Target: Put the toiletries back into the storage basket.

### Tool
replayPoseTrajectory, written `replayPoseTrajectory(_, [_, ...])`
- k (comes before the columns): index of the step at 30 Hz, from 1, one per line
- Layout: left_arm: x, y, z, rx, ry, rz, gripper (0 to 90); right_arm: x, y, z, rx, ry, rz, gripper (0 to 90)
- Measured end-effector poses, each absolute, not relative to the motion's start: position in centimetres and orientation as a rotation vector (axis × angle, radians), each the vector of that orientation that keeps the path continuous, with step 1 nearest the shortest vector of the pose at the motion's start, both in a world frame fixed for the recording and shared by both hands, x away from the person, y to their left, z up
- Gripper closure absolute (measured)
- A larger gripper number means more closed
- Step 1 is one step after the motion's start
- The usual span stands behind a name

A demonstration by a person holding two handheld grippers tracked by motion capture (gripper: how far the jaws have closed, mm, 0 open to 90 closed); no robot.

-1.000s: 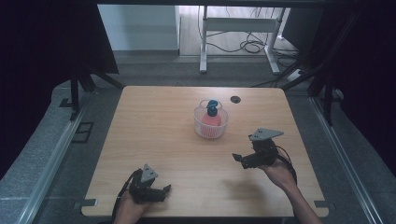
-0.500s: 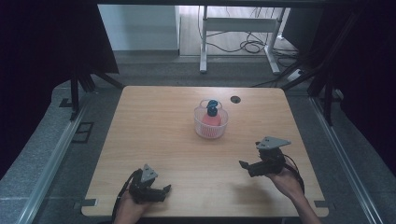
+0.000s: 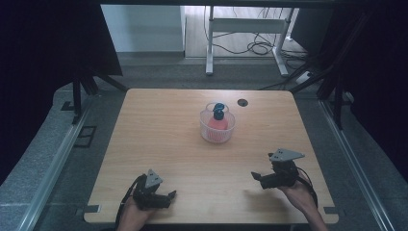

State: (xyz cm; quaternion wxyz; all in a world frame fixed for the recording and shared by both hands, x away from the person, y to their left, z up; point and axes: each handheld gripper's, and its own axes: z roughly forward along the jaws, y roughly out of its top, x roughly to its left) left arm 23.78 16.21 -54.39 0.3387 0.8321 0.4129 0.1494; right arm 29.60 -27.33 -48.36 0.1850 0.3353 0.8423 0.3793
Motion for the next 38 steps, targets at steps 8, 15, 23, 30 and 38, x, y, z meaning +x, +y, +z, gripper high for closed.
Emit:
replayPoseTrajectory(8, [23.8,16.2,-54.4,2.168,1.075,0.389,11.1,29.2,-27.8,-49.8,0.960,2.378,1.055,2.2])
replayPoseTrajectory(15, [23.8,16.2,-54.4,2.168,1.075,0.389,11.1,28.8,-27.8,-51.2,0.969,2.391,1.032,1.1])
replayPoseTrajectory(23, [23.8,16.2,-54.4,2.168,1.075,0.390,11.1,28.6,-27.6,-52.9,0.972,2.429,1.005,0.0])
replayPoseTrajectory(30, [23.8,16.2,-54.4,2.167,1.076,0.390,11.1,28.4,-27.4,-54.1,0.958,2.459,0.973,0.0])
replayPoseTrajectory(38, [23.8,16.2,-54.4,2.169,1.075,0.389,10.9,28.4,-27.6,-54.3,0.997,2.477,1.008,0.0])
